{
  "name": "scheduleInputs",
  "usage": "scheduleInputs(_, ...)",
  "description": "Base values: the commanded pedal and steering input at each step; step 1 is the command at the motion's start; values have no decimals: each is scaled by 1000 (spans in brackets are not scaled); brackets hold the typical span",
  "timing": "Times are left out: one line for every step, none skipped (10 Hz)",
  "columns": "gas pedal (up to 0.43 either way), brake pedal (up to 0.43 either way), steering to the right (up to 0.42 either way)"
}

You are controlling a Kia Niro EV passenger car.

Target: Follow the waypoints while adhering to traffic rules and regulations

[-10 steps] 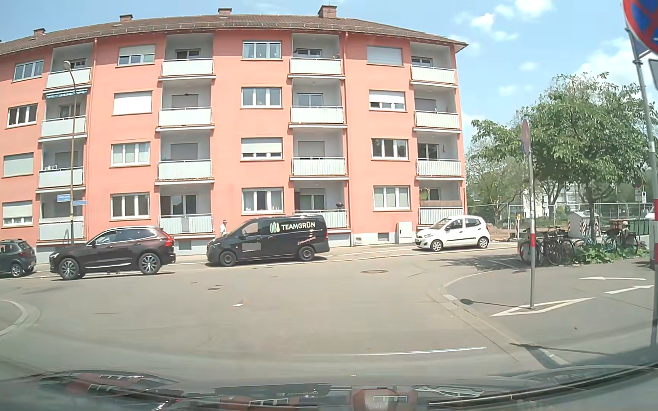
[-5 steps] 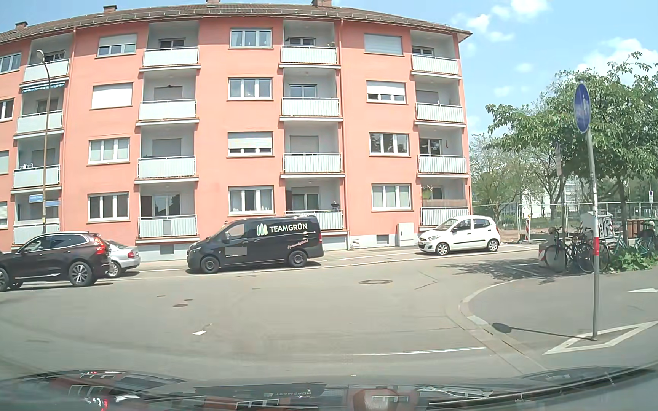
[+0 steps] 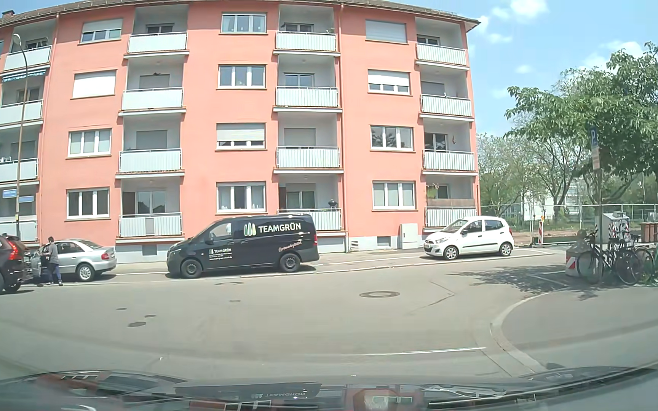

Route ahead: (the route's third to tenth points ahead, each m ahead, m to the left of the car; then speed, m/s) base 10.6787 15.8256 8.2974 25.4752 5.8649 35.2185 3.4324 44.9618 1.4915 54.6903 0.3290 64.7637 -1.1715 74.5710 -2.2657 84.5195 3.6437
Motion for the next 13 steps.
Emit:
scheduleInputs(0,110,-4)
scheduleInputs(0,110,-7)
scheduleInputs(0,110,-7)
scheduleInputs(0,110,-11)
scheduleInputs(0,110,-18)
scheduleInputs(0,116,-28)
scheduleInputs(0,128,-40)
scheduleInputs(0,140,-54)
scheduleInputs(0,140,-72)
scheduleInputs(0,140,-92)
scheduleInputs(0,128,-117)
scheduleInputs(0,110,-153)
scheduleInputs(0,104,-183)
